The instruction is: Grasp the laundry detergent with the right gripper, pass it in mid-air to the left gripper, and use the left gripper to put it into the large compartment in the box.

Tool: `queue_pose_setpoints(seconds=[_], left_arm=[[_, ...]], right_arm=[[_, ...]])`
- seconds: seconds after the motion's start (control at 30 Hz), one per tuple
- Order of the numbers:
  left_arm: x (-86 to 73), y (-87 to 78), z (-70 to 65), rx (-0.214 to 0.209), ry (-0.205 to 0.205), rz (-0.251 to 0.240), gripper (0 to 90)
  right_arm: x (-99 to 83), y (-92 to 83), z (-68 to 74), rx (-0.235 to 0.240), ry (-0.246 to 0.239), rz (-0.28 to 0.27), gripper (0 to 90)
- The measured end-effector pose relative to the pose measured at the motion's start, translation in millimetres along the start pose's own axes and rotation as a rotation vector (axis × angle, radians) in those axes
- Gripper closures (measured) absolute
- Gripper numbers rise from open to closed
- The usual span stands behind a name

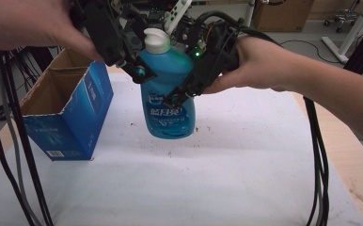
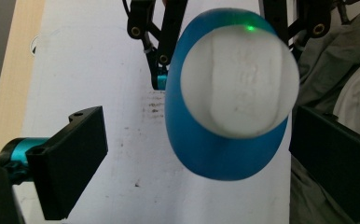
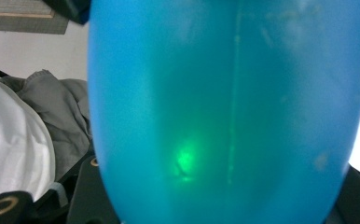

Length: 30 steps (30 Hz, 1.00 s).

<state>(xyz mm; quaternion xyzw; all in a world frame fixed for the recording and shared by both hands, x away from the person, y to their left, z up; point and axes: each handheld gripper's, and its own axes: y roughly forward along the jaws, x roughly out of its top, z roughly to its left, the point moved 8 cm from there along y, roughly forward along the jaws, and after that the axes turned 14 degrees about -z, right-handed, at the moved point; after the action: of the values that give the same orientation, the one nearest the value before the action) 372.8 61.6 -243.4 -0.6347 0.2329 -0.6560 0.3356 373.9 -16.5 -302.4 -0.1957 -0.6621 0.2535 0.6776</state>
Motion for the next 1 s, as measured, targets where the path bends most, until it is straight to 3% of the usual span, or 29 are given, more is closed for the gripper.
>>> queue_pose_setpoints(seconds=[0.23,0.3,0.37,0.57,0.93,1.0], left_arm=[[-0.7,6.1,-3.8,-0.027,0.003,0.022,4.4],[-0.5,6.0,-5.0,-0.04,0.007,0.025,10.5],[0.1,6.5,-5.8,-0.045,0.006,0.025,10.9],[-0.6,8.2,-5.9,-0.044,0.008,0.035,11.3],[-0.2,9.1,-7.1,-0.051,0.015,0.046,20.9],[0.0,9.9,-7.8,-0.05,0.013,0.045,21.1]], right_arm=[[2.0,0.9,1.0,0.002,-0.002,0.0,45.5],[2.5,0.7,1.2,0.003,-0.004,-0.001,45.6],[2.8,0.4,1.6,0.005,-0.003,0.0,45.5],[3.7,0.1,2.3,0.007,-0.004,-0.004,45.6],[4.1,1.9,2.0,0.003,-0.005,0.004,45.6],[4.0,3.1,0.8,-0.015,-0.007,0.008,45.6]])
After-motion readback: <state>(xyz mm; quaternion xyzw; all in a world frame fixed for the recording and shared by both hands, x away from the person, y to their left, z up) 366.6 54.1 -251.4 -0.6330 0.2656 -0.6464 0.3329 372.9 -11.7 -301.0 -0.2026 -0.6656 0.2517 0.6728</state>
